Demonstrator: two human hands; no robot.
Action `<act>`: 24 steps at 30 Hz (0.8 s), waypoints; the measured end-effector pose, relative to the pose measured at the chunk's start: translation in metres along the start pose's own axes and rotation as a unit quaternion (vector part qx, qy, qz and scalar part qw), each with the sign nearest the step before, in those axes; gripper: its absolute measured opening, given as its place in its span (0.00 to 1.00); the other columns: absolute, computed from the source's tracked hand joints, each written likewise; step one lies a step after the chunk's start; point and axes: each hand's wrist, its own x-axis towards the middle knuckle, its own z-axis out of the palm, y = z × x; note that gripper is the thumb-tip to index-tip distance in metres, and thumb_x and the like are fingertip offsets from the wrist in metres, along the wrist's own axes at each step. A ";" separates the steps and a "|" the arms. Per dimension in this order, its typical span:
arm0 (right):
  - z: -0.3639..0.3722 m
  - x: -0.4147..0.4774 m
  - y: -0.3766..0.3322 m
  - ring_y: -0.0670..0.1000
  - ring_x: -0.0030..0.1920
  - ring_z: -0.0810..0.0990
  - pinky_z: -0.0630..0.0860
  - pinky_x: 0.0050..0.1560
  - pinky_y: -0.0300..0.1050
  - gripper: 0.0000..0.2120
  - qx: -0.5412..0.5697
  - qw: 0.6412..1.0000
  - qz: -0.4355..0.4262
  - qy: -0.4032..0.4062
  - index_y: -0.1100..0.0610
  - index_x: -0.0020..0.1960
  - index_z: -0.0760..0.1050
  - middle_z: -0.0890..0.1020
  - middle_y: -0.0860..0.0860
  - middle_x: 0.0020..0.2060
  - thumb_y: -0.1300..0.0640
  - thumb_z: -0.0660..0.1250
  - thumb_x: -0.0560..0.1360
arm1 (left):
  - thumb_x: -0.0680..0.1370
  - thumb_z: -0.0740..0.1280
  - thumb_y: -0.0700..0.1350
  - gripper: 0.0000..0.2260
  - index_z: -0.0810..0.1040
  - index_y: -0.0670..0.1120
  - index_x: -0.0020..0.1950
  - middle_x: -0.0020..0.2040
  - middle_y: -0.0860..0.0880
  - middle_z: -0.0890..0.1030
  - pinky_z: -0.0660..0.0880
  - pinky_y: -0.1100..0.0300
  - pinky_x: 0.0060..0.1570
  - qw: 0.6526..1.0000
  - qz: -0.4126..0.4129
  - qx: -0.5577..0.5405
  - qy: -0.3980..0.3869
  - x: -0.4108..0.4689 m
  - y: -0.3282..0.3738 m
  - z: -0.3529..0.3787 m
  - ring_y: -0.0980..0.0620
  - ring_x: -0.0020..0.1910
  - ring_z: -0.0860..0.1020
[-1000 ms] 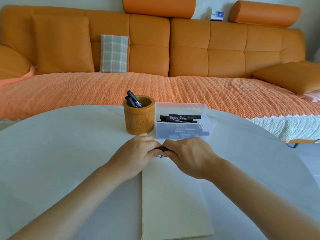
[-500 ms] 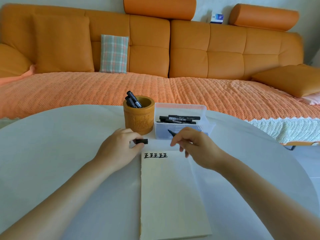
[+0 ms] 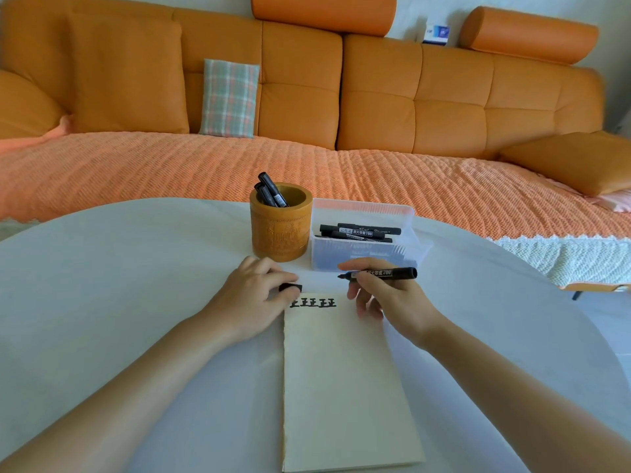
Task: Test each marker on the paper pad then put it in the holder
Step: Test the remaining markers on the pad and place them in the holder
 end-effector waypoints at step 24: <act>0.004 0.003 0.015 0.48 0.30 0.71 0.68 0.30 0.41 0.11 -0.074 0.996 0.022 0.055 0.58 0.36 0.71 0.78 0.47 0.31 0.63 0.72 0.73 | 0.63 0.58 0.76 0.41 0.65 0.59 0.72 0.69 0.62 0.63 0.57 0.58 0.70 0.995 0.013 0.023 -0.093 -0.006 0.007 0.004 0.62 0.70 0.54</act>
